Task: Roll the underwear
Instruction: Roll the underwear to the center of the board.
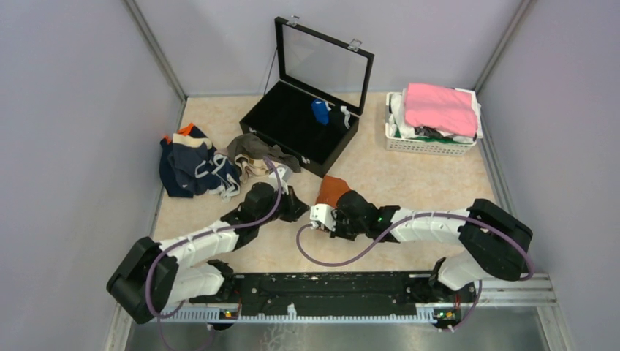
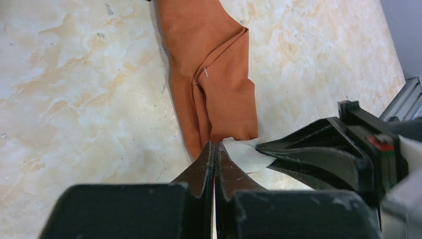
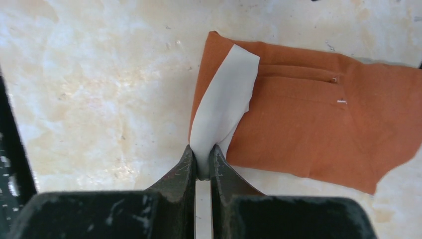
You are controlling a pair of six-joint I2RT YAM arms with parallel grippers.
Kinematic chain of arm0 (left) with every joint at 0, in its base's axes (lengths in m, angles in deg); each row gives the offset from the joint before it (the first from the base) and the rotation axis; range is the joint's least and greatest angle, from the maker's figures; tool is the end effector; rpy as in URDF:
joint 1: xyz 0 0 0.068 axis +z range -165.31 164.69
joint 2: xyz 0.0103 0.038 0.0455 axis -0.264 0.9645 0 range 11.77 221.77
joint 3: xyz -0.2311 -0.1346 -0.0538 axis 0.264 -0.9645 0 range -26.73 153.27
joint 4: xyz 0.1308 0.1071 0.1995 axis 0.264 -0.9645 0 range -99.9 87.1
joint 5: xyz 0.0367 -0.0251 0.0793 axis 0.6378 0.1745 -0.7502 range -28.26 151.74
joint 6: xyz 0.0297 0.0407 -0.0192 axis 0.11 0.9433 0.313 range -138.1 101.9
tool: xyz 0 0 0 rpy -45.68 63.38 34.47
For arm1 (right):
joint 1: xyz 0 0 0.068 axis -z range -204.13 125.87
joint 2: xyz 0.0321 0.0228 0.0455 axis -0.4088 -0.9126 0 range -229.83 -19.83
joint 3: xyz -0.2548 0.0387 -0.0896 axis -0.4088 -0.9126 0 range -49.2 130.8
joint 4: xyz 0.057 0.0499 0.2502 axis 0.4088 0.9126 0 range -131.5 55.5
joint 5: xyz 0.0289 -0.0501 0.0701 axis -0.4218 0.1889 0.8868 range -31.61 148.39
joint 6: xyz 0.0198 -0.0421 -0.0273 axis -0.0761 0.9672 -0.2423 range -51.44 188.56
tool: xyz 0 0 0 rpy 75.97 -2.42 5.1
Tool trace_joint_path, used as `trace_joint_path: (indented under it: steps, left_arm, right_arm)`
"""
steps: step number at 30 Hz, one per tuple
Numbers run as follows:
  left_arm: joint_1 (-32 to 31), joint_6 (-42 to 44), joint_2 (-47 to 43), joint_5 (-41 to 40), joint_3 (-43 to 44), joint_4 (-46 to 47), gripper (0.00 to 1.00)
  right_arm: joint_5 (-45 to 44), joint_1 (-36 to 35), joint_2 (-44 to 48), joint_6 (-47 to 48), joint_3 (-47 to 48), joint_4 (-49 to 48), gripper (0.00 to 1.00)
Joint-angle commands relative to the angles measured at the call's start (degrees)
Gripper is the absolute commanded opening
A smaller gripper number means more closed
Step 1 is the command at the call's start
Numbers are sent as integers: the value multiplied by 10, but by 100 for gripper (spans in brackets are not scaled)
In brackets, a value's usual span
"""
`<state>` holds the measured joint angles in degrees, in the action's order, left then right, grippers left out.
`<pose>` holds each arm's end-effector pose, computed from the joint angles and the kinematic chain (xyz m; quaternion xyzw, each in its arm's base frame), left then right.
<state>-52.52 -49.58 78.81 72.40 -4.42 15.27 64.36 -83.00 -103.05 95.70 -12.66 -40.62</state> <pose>0.1799 -0.1449 0.1780 0.0911 0.8435 -0.3606 0.3876 0.1386 0.2367 0.1579 -0.6487 0.6679 0.1455 0.3345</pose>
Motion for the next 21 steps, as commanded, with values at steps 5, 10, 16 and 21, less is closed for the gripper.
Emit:
trace_joint_path:
  steps: [5,10,16,21]
  left_arm:
    - [2,12,-74,7,-45,0,0]
    - [1,9,-72,36,-57,21,0]
    - [1,14,-68,55,-57,33,0]
    - [1,21,-69,63,-51,39,0]
  right_arm:
    - [208,59,-6,-103,23,-19,0]
    - [296,108,-54,-151,53,11,0]
    - [401,163,-109,-187,77,10,0]
    - [433,198,-134,-221,80,2,0]
